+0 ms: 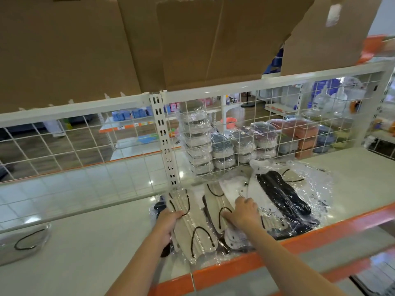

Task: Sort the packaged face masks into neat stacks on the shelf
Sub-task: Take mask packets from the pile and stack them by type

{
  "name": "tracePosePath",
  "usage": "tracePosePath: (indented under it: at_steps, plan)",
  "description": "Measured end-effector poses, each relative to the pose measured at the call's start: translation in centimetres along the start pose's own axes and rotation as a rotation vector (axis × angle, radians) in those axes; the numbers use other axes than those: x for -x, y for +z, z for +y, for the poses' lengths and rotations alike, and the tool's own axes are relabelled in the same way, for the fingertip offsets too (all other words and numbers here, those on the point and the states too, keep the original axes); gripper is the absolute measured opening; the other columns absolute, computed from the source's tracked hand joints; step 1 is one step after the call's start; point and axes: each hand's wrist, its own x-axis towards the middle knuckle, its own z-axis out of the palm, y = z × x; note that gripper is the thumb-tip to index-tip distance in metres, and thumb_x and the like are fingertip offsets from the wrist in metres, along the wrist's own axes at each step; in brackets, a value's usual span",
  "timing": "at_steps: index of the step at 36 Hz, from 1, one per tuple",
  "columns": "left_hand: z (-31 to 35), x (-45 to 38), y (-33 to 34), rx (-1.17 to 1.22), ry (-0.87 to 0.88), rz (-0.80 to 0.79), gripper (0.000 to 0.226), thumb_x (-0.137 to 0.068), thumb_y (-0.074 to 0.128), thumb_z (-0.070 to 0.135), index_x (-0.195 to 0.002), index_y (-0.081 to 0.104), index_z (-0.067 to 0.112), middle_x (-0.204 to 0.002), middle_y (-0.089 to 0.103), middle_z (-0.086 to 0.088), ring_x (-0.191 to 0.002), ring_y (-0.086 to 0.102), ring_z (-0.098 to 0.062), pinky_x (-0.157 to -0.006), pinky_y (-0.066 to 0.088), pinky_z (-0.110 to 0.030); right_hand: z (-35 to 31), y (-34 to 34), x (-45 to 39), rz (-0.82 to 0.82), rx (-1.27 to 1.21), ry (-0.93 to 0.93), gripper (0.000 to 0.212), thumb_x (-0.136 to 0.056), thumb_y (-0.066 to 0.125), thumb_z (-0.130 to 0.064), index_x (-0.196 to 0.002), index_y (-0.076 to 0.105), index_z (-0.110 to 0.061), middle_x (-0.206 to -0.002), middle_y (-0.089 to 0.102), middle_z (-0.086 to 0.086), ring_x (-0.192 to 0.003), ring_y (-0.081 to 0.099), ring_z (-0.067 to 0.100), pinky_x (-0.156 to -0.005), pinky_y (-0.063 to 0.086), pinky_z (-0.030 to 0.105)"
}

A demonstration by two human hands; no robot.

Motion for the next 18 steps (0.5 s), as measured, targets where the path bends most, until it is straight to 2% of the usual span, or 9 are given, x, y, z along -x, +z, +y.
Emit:
tracePosePath:
  at_steps: [5, 8, 11, 13, 16, 18]
  plan:
    - [-0.4, 0.1, -0.5, 0.014, -0.018, 0.032, 0.022, -0.091, 0.057, 0.007, -0.113, 0.061, 0.003, -0.097, 0.069, -0.021, -0.093, 0.066, -0.035, -0.088, 0.052, -0.048, -0.3, 0.0, -0.1, 0.061, 0.0, -0.089, 0.051, -0.091, 0.051, -0.045, -0.133, 0.038, -0.019, -0.136, 0.034, 0.012, -0.125, 0.035, 0.028, -0.105, 0.038, 0.042]
    - [-0.5, 0.3, -0.6, -0.02, -0.011, 0.046, 0.019, -0.093, 0.054, 0.007, -0.11, 0.061, 0.002, -0.098, 0.069, -0.02, -0.091, 0.066, -0.034, -0.084, 0.053, -0.046, -1.2, 0.3, 0.1, 0.127, 0.027, -0.171, 0.063, -0.085, 0.05, -0.061, -0.133, 0.038, -0.022, -0.139, 0.031, 0.011, -0.128, 0.033, 0.027, -0.106, 0.037, 0.043]
    - [-0.5, 0.4, -0.8, -0.046, -0.009, 0.052, 0.017, -0.094, 0.051, 0.007, -0.108, 0.061, 0.004, -0.097, 0.068, -0.019, -0.088, 0.065, -0.032, -0.076, 0.054, -0.039, -2.2, 1.0, 0.6, 0.057, 0.131, -0.264, 0.077, -0.08, 0.051, -0.068, -0.137, 0.035, -0.018, -0.139, 0.033, 0.01, -0.13, 0.03, 0.027, -0.109, 0.032, 0.043]
    - [-0.4, 0.6, -1.0, -0.046, -0.016, 0.052, 0.014, -0.095, 0.051, 0.007, -0.105, 0.061, 0.007, -0.093, 0.069, -0.017, -0.083, 0.066, -0.029, -0.07, 0.054, -0.036, -2.5, 1.4, 0.9, 0.04, 0.153, -0.29, 0.068, -0.084, 0.054, -0.058, -0.134, 0.038, -0.015, -0.135, 0.037, 0.008, -0.126, 0.034, 0.025, -0.106, 0.035, 0.041]
    - [-0.1, 0.8, -1.4, -0.04, -0.012, 0.057, 0.011, -0.095, 0.051, 0.007, -0.097, 0.062, 0.01, -0.088, 0.069, -0.015, -0.079, 0.066, -0.027, -0.066, 0.053, -0.034, -2.6, 1.2, 0.8, 0.09, 0.118, -0.312, 0.039, -0.09, 0.047, -0.037, -0.122, 0.048, -0.013, -0.127, 0.046, 0.007, -0.117, 0.04, 0.023, -0.1, 0.04, 0.038]
    - [-0.1, 0.9, -1.6, -0.047, -0.011, 0.062, 0.011, -0.094, 0.052, 0.007, -0.098, 0.063, 0.008, -0.089, 0.07, -0.015, -0.08, 0.067, -0.027, -0.068, 0.053, -0.034, -2.8, 1.1, 0.7, 0.105, 0.154, -0.314, 0.04, -0.091, 0.046, -0.04, -0.121, 0.05, -0.014, -0.127, 0.048, 0.007, -0.117, 0.042, 0.023, -0.099, 0.041, 0.038]
